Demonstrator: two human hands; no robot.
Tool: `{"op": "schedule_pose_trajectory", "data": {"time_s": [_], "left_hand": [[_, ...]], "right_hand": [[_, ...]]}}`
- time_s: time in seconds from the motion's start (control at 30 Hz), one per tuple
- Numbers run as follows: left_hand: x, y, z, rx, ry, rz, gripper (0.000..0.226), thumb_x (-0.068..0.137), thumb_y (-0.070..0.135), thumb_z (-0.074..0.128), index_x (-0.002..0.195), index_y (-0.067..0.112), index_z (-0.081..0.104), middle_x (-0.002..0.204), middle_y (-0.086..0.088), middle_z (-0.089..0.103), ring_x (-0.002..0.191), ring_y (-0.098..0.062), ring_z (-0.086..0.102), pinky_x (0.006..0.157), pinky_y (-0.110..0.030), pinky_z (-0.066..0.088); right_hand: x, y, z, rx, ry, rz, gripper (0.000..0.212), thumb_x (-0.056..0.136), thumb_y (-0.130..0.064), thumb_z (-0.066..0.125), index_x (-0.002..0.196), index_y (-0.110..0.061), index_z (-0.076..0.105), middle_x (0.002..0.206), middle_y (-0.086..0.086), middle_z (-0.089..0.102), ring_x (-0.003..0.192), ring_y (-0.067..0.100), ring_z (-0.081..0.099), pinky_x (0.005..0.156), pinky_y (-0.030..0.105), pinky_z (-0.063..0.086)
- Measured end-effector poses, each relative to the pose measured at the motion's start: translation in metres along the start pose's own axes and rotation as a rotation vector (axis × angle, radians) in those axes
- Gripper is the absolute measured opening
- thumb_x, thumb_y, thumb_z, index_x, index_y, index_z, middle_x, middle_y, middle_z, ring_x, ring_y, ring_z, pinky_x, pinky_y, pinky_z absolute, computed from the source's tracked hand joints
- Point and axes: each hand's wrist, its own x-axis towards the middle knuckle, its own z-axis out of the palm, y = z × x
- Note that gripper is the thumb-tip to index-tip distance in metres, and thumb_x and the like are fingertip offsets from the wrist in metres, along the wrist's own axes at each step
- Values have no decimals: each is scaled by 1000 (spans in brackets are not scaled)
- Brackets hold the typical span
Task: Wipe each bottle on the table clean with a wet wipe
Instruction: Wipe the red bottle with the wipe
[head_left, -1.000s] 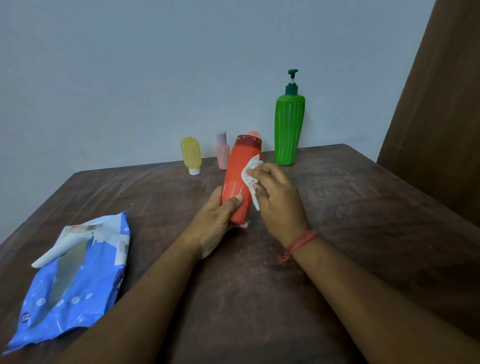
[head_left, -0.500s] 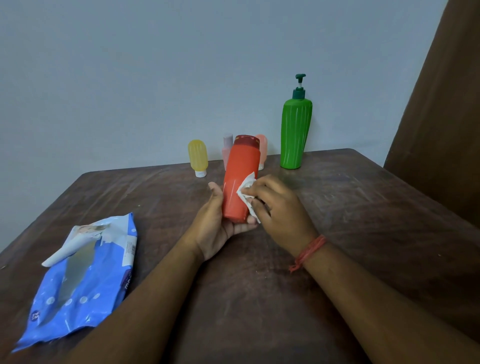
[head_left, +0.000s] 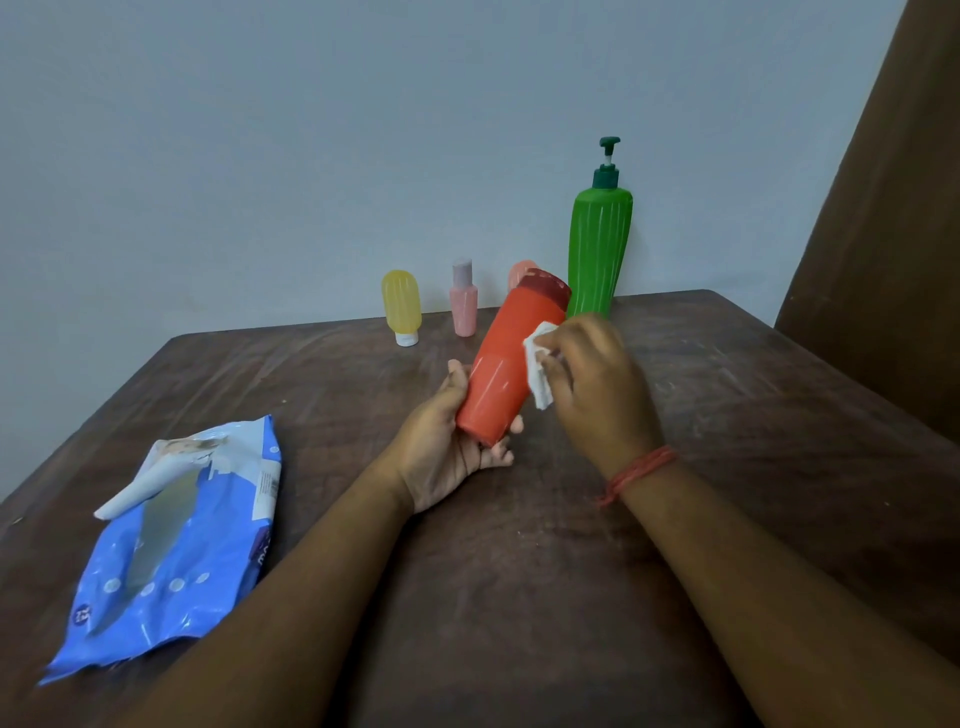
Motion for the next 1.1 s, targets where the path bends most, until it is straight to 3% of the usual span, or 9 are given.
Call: {"op": "schedule_pose_trajectory", "data": {"time_s": [0.1,0.27,0.37,0.43,0.57,0.7,0.83,0.93,1.1], "left_hand": [[-1,0,3,62,-23,20,61,93,58,39,135,15,43,87,-20,63,63,-23,57,70,-44,59],[-3,1,5,108,-10,57,50,93,59,39,123,19,45,88,-18,60,58,-20,52,63,-41,57],[-2,0,6,152,23,62,60,91,64,33,125,16,45,86,-17,60,56,-17,48,60,-36,55],[0,-1,6,174,35,65,68,90,69,28,128,14,45,85,-16,60,56,-16,47,60,-34,54],[3,-5,3,168,36,80,79,87,74,26,135,14,47,87,-16,57,59,-16,46,62,-33,50],[3,-7,2,172,47,111,77,87,72,29,132,11,46,88,-19,56,59,-18,47,60,-34,50],[3,-6,3,145,51,114,78,87,71,26,134,12,47,83,-13,57,59,-18,44,59,-32,48],[3,-7,3,182,43,124,79,86,72,26,131,10,47,86,-18,56,59,-18,46,61,-34,49],[4,-7,3,147,41,114,87,83,76,25,134,10,48,87,-17,57,59,-16,46,59,-32,49]], "right_hand": [[0,9,-7,-25,31,54,7,92,-7,61,96,-6,67,103,10,62,99,24,57,84,27,45],[-3,-9,-4,-1,-82,-287,14,97,-15,60,99,-9,72,98,6,64,92,27,57,83,41,49],[7,0,-9,-119,70,-124,16,96,-18,60,102,-12,73,97,7,62,89,27,53,75,44,50],[4,-2,-8,-119,64,-80,19,94,-14,63,111,-13,73,96,8,59,88,26,51,70,43,50],[-3,-18,-3,-111,-100,-320,25,94,-15,57,112,-14,74,89,8,57,81,26,50,67,40,46],[6,-13,-6,-151,17,-120,28,92,-10,59,115,-15,72,90,8,57,83,28,51,65,43,50],[-5,-20,-1,-144,-185,-351,35,88,-8,55,119,-13,70,89,8,55,81,26,49,66,38,44],[5,-12,-6,-132,-48,-132,33,94,-13,48,117,-11,72,86,10,54,78,28,50,62,41,49],[-6,-21,0,-89,-182,-308,33,91,-8,55,118,-12,71,89,8,54,80,24,49,65,36,46]]}}
